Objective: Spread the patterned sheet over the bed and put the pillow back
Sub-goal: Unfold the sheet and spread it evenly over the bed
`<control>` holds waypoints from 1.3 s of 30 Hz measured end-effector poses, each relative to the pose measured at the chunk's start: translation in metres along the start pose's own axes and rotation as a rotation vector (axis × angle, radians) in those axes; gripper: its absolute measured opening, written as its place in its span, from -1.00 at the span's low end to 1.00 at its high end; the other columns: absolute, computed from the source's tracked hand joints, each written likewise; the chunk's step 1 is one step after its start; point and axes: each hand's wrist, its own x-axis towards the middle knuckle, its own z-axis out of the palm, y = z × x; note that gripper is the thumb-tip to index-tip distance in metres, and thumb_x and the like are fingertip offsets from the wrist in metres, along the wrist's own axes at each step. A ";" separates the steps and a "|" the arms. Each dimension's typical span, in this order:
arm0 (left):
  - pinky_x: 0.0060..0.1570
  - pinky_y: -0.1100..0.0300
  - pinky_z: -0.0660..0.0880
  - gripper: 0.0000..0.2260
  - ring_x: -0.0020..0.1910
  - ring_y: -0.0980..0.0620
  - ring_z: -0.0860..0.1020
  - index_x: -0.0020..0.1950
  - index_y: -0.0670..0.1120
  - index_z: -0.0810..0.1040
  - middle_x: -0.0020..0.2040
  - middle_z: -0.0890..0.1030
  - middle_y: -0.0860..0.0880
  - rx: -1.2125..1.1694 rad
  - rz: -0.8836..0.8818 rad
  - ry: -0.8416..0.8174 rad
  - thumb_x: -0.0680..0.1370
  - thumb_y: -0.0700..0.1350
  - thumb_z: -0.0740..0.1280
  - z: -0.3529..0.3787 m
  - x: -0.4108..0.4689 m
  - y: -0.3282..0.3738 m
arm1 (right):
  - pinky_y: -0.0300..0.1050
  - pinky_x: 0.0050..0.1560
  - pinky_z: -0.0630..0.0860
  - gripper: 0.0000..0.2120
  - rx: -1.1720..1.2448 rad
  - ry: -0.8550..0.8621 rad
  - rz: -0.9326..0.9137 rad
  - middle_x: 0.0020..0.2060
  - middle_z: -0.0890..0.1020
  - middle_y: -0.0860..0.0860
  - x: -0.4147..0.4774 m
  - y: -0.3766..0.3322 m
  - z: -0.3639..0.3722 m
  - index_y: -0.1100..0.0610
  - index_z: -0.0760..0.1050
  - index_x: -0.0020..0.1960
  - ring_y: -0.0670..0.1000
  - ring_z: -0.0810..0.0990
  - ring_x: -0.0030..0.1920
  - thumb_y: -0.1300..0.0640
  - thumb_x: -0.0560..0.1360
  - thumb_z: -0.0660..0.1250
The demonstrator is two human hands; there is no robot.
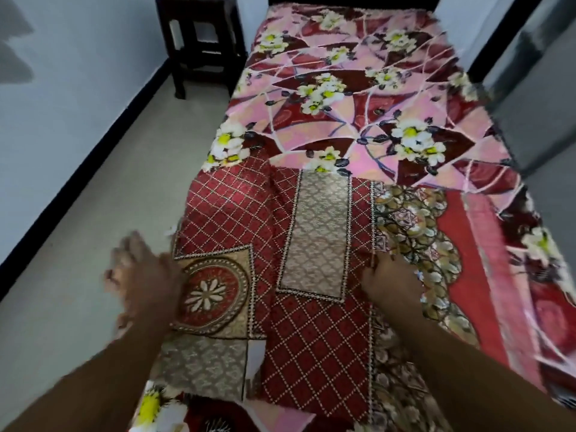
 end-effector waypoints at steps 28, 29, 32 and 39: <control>0.18 -0.18 0.34 -0.05 0.18 -0.11 0.39 0.43 -0.01 0.31 0.29 0.42 -0.10 -0.187 1.530 -0.697 0.26 0.60 0.25 0.027 -0.396 0.337 | 0.05 0.12 0.61 -0.03 0.557 -0.136 0.371 0.12 0.68 0.08 0.073 0.240 -0.037 0.12 0.51 0.25 0.17 0.67 0.09 -0.52 0.08 0.49; 0.19 -0.20 0.32 -0.03 0.19 -0.11 0.39 0.44 0.01 0.30 0.30 0.41 -0.10 -0.167 1.542 -0.698 0.24 0.62 0.24 0.027 -0.400 0.338 | 0.07 0.10 0.63 -0.01 0.574 -0.155 0.358 0.09 0.69 0.07 0.076 0.240 -0.035 0.10 0.55 0.22 0.16 0.68 0.05 -0.55 0.00 0.47; 0.19 -0.28 0.30 0.01 0.19 -0.15 0.38 0.45 0.02 0.29 0.31 0.39 -0.12 -0.099 1.518 -0.702 0.21 0.63 0.24 0.027 -0.414 0.338 | 0.05 0.13 0.61 -0.29 0.515 -0.158 0.305 0.12 0.68 0.14 0.080 0.239 -0.037 0.16 0.57 0.24 0.20 0.66 0.12 -0.30 0.29 0.54; 0.03 -0.26 0.43 -0.26 0.08 -0.21 0.42 0.36 -0.03 0.37 0.22 0.45 -0.17 0.037 1.395 -0.765 0.26 0.28 0.35 0.019 -0.438 0.350 | -0.04 0.18 0.54 -0.27 0.656 -0.190 0.245 0.18 0.66 0.05 0.089 0.253 -0.038 0.02 0.44 0.41 0.17 0.63 0.17 -0.24 0.35 0.54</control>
